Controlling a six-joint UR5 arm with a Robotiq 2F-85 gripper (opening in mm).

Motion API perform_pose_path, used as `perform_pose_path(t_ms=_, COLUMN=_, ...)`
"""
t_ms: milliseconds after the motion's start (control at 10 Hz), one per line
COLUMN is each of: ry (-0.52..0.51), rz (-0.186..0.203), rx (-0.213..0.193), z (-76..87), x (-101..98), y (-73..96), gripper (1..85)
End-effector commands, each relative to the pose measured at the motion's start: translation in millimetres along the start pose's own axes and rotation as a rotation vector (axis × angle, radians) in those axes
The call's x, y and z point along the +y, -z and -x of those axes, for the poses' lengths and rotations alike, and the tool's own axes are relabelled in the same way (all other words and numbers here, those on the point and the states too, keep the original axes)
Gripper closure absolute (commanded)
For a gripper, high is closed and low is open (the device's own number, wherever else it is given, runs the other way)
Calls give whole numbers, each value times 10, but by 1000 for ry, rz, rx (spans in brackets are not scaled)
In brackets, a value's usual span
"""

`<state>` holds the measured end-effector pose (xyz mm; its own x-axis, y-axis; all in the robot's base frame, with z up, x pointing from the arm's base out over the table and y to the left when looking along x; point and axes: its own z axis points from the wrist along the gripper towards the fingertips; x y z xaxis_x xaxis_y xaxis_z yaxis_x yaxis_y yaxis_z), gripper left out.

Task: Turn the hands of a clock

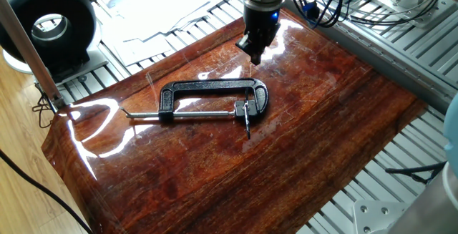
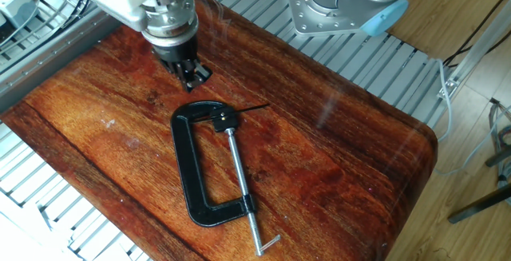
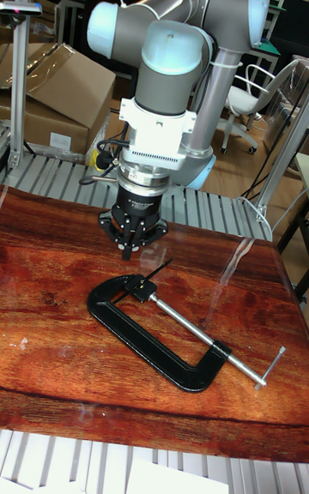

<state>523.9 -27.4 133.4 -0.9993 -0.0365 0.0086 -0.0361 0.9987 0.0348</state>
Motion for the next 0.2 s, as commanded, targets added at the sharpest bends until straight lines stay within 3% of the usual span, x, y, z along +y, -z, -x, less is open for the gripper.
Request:
perform_pose_path(t_ms=0, ry=-3, rz=26, rx=-13, z=64, x=50, y=24, gripper=847)
perform_pose_path(t_ms=100, ry=3, rz=29, rx=-6, z=46, x=63, y=21, gripper=847)
